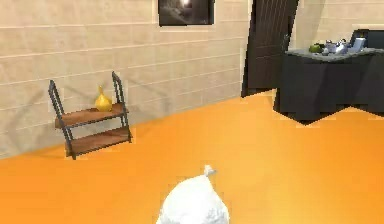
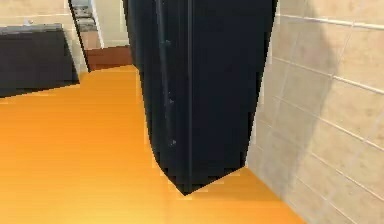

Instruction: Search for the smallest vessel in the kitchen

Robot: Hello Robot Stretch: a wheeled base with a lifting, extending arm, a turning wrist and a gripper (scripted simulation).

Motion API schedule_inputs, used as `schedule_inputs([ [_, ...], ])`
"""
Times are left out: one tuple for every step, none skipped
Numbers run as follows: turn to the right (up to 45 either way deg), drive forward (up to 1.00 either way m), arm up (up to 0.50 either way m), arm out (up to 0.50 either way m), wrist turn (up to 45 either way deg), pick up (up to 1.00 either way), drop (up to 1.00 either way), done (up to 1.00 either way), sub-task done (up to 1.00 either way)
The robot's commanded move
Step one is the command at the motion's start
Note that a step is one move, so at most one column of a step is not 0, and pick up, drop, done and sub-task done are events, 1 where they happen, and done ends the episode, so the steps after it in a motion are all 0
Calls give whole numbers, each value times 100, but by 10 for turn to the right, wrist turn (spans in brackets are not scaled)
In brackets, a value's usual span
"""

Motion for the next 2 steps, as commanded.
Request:
schedule_inputs([
  [-450, 0, 0, 0, 0, 0, 0, 0, 0],
  [-450, 0, 0, 0, 0, 0, 0, 0, 0],
])
